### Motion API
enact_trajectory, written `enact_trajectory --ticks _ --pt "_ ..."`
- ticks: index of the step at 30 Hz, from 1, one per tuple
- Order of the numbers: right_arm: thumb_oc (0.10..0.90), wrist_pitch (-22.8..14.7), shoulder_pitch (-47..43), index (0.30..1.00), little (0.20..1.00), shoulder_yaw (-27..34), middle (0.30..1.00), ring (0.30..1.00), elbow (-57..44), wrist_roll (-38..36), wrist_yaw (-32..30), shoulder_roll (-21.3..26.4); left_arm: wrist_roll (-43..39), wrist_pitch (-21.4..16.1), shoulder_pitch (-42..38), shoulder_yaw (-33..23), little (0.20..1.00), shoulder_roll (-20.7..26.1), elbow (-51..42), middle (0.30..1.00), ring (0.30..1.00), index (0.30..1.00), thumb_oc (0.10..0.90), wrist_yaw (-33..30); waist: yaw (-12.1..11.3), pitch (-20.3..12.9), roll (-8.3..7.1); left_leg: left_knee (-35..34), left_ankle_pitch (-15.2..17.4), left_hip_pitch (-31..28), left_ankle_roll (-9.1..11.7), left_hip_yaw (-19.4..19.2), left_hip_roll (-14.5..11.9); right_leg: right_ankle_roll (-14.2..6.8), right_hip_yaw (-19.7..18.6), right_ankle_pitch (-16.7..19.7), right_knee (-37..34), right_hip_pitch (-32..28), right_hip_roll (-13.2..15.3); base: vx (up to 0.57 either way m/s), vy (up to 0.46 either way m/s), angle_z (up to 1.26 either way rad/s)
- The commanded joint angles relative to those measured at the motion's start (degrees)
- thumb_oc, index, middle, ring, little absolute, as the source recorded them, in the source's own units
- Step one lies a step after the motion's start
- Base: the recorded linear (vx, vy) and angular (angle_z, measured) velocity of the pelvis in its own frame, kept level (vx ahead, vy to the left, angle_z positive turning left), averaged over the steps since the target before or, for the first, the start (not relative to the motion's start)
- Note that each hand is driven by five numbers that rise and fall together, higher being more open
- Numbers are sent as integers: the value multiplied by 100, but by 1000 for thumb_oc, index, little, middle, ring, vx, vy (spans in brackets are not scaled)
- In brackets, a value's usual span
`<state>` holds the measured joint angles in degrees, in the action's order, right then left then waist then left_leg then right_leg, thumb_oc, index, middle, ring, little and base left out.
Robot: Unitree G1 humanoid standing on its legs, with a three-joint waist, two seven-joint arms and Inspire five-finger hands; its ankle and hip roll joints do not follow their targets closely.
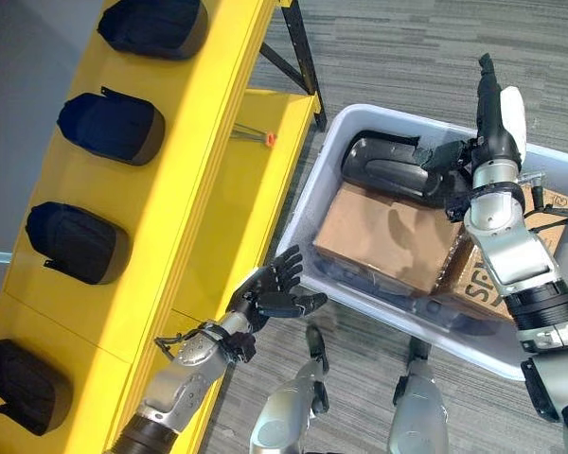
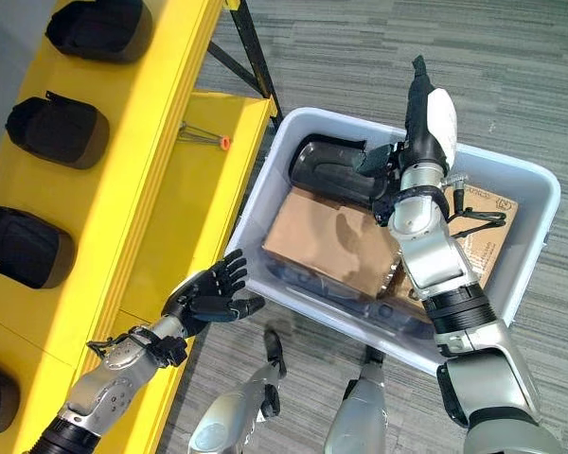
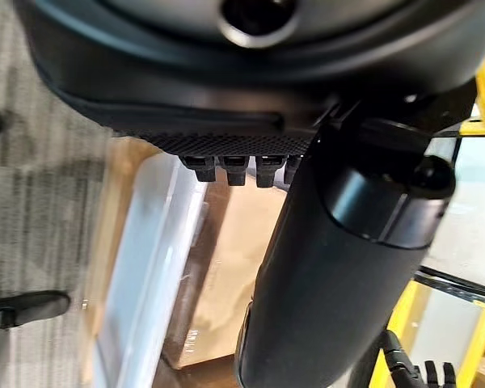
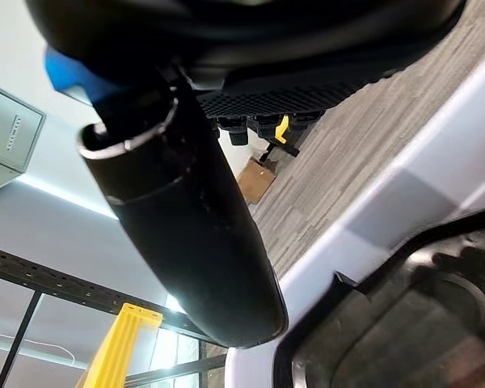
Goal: Move parts from the plastic box to the shelf.
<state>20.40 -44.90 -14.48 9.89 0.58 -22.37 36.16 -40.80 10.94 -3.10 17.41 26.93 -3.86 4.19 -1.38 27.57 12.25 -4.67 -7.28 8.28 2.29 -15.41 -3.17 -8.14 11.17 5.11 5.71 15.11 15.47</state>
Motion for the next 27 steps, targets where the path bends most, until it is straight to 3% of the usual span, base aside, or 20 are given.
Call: enact_trajectory --ticks 1,8,10,11,21,27 --pt "900 -895 -873 1000 1000 90 1000 1000 -1449 464 9 313 -382 -572 101 -129 1000 216 -1169 1000 1000 1000 900 -49 161 223 211 1153 671 514 163 421 -186 225 -269 -1036 1135 351 94 -21 57 -14" --pt "900 -572 -654 1000 1000 -403 1000 1000 -2998 674 735 -76 -266 -536 103 -129 1000 146 -1238 1000 1000 1000 900 -275 246 223 211 1079 629 656 149 215 -202 184 -451 -969 1168 691 70 -39 36 -11" --pt "900 -785 -608 1000 1000 -461 1000 1000 -3151 718 796 -93 -300 -624 109 -121 1000 180 -1238 1000 1000 1000 900 -336 242 223 186 1086 616 759 162 218 -215 176 -456 -955 1194 812 47 -87 -37 -6" --pt "900 -601 -584 1000 1000 -523 1000 1000 -3302 944 880 -148 -290 -667 88 -118 1000 167 -1255 1000 1000 1000 900 -337 230 223 161 1065 605 806 159 210 -230 168 -464 -943 1206 882 17 -97 -54 2" --pt "900 -247 -633 1000 1000 -728 1000 1000 -2833 1922 1103 -89 -227 -620 97 -52 1000 92 -1225 1000 1000 1000 900 -318 244 223 247 1008 566 1014 158 180 -178 174 -467 -949 1246 1183 49 -30 8 -1" --pt "900 -204 -735 1000 1000 -769 1000 1000 -2645 1932 1142 16 -206 -638 89 -22 1000 75 -1214 1000 1000 1000 900 -312 241 223 289 1004 544 1097 172 164 -153 184 -470 -931 1253 1295 58 0 0 0"
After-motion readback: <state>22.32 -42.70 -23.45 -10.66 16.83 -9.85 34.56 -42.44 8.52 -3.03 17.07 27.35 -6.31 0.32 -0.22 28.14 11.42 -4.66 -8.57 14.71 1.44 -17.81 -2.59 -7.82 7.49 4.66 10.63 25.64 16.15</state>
